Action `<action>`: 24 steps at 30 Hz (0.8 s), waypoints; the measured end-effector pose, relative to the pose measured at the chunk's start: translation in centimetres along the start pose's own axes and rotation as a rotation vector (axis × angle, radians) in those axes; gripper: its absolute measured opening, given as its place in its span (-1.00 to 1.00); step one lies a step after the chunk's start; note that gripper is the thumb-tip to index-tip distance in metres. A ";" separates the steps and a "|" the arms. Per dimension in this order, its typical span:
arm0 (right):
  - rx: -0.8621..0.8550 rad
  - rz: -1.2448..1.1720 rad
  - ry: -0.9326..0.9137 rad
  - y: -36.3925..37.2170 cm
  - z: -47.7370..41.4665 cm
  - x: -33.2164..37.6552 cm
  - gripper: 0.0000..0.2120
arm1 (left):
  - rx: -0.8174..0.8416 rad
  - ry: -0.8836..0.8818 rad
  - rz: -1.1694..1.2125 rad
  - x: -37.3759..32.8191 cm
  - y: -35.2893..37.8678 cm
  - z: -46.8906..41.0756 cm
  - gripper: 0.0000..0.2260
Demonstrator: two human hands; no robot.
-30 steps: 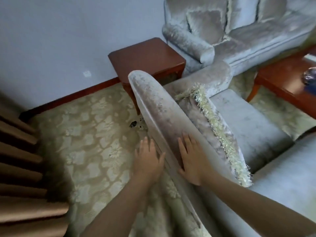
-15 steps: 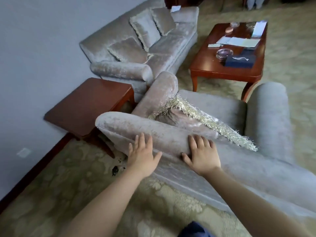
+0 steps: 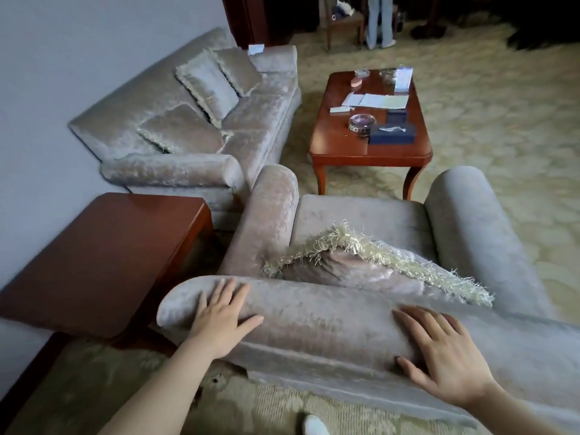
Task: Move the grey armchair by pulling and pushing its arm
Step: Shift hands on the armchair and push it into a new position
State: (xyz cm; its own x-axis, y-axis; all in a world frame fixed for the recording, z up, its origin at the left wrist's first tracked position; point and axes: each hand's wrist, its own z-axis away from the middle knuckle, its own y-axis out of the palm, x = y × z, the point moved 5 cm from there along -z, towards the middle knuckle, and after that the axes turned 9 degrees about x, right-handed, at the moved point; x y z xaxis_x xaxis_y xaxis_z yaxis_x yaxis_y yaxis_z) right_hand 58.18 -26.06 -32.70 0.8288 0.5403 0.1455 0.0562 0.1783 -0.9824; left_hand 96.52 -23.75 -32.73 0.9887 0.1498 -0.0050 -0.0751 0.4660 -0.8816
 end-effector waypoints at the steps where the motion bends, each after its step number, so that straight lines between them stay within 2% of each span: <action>1: -0.009 0.002 0.031 -0.2 -0.4 -0.1 -0.36 | -0.017 0.047 -0.001 1.1 -0.1 -0.7 -0.29; 3: -0.005 0.016 0.097 -0.8 -1.9 0.6 -0.34 | -0.054 0.081 0.013 3.4 -0.7 -2.0 -0.34; 5: 0.020 0.028 0.111 -1.6 -4.4 3.3 -0.33 | -0.105 0.027 0.057 6.2 -1.5 -3.0 -0.41; 9: 0.057 -0.011 0.034 -2.0 -10.6 13.2 -0.31 | -0.176 -0.047 0.121 9.7 -2.0 -4.1 -0.46; 11: 0.089 -0.014 -0.039 -1.5 -14.2 19.1 -0.21 | -0.215 -0.015 0.150 10.0 -2.2 -4.4 -0.47; 13: 0.221 0.013 -0.100 -0.1 -17.5 24.8 -0.02 | -0.291 0.032 0.166 9.9 -2.6 -4.5 -0.45; 15: 0.311 0.056 -0.051 1.6 -19.8 28.4 0.10 | -0.337 0.056 0.163 9.8 -2.8 -4.3 -0.48; 19: 0.290 0.051 0.107 1.8 -20.9 31.0 0.17 | -0.314 0.096 0.194 11.3 -1.7 -4.0 -0.54; 22: 0.161 -0.003 0.123 1.6 -20.9 32.0 0.08 | -0.345 0.054 0.395 13.5 -1.2 -3.3 -0.54; 24: 0.132 -0.001 0.114 2.3 -21.1 33.1 0.02 | -0.362 0.069 0.510 14.0 -0.8 -2.9 -0.56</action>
State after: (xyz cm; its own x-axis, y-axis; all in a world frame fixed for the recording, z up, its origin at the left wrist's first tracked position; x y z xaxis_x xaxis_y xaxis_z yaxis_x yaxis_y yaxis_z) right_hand 97.46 -25.10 -32.59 0.8869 0.4448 0.1246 -0.0106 0.2892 -0.9572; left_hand 110.80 -24.60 -33.49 0.8469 0.2137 -0.4870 -0.5030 0.0243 -0.8640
